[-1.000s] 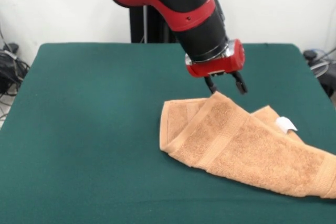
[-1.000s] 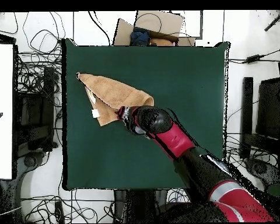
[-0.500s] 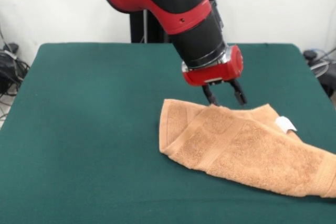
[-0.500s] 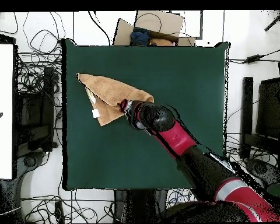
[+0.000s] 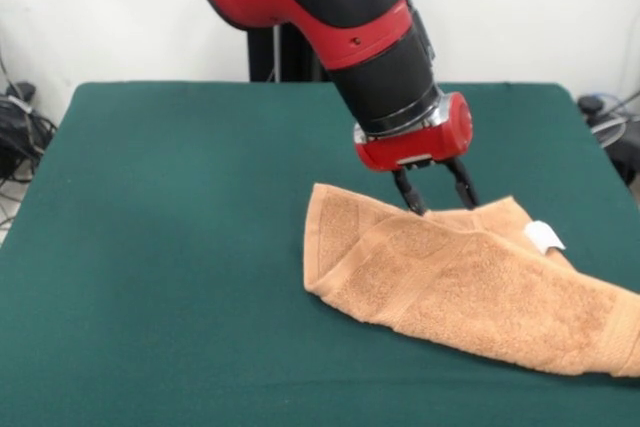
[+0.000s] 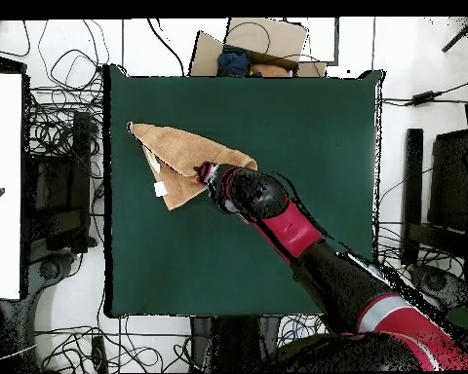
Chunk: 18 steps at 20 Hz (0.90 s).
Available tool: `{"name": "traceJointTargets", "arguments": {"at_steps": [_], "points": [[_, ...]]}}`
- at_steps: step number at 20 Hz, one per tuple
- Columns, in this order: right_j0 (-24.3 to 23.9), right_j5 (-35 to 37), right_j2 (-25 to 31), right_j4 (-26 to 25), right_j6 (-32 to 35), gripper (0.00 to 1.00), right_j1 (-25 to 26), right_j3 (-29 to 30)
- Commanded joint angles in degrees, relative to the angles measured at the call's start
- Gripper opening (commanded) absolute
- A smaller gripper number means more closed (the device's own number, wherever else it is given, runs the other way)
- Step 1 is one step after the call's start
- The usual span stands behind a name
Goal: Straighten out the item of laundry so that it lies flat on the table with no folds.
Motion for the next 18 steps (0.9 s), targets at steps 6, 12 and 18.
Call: {"name": "traceJointTargets", "arguments": {"at_steps": [6, 12, 18], "points": [[0.65, -3.84, 3.99, 1.21, 14.55, 1.0, 2.46, -1.54], [0.66, -4.11, 4.02, 1.22, 15.04, 1.0, 2.02, -0.85], [0.44, -4.53, 4.47, 1.25, 15.19, 1.0, 2.12, -0.94]]}}
